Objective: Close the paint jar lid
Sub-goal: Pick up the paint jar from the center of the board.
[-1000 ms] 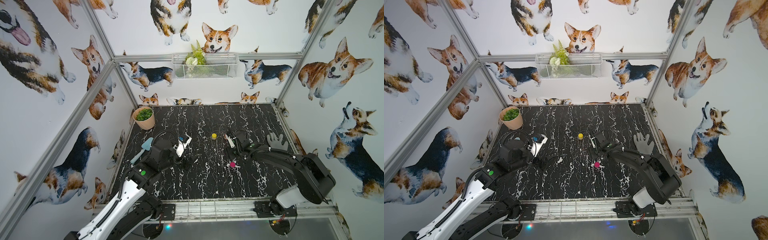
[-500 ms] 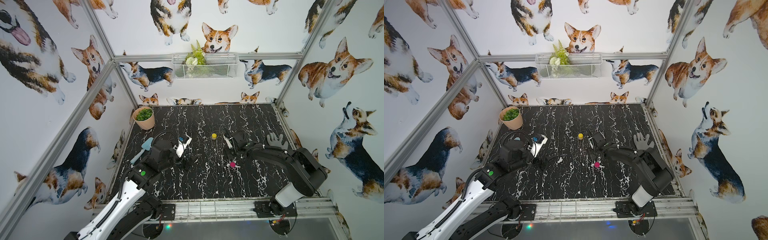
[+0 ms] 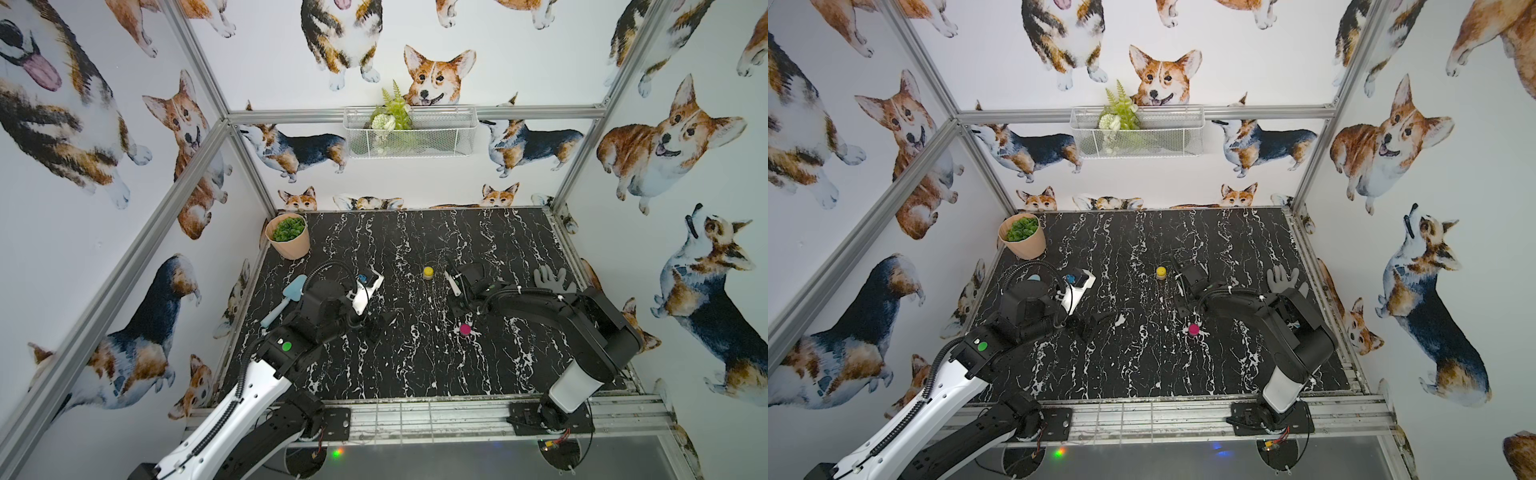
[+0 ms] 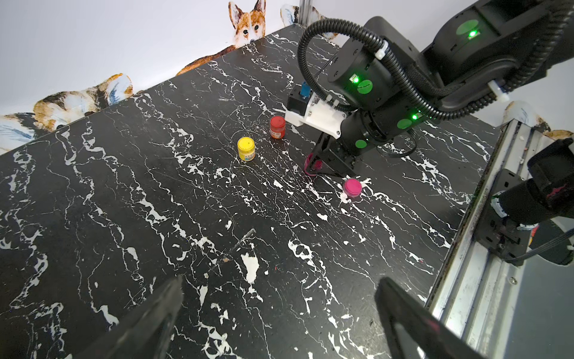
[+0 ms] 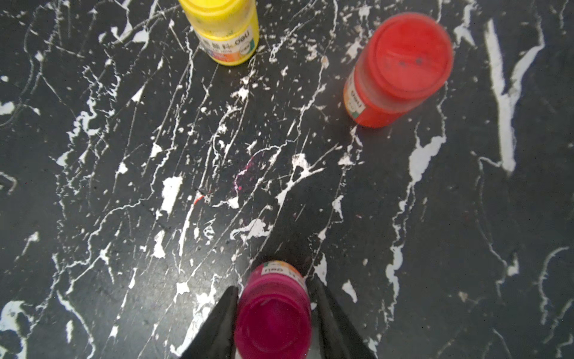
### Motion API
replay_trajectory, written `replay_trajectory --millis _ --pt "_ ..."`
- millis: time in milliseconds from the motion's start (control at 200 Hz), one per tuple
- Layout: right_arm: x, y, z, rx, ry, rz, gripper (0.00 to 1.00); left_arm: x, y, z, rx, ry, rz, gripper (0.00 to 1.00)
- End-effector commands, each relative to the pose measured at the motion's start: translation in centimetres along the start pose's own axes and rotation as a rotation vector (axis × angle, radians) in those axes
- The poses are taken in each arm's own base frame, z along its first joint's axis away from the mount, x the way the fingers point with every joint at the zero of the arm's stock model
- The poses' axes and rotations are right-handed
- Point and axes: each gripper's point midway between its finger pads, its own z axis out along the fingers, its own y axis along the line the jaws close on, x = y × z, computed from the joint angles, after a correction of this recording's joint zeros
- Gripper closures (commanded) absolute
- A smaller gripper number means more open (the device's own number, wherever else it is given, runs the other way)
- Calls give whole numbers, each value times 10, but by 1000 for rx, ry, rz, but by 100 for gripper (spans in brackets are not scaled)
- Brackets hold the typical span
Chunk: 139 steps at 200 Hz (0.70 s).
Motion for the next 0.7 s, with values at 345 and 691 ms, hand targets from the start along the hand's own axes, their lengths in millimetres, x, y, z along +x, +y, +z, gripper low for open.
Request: replay_trajectory --millis 345,691 --pt "-21 22 -31 -119 -52 -49 65 -3 4 4 -22 -98 43 7" --pt "-57 112 -129 -504 -157 -212 65 0 -13 -3 50 -255 140 14"
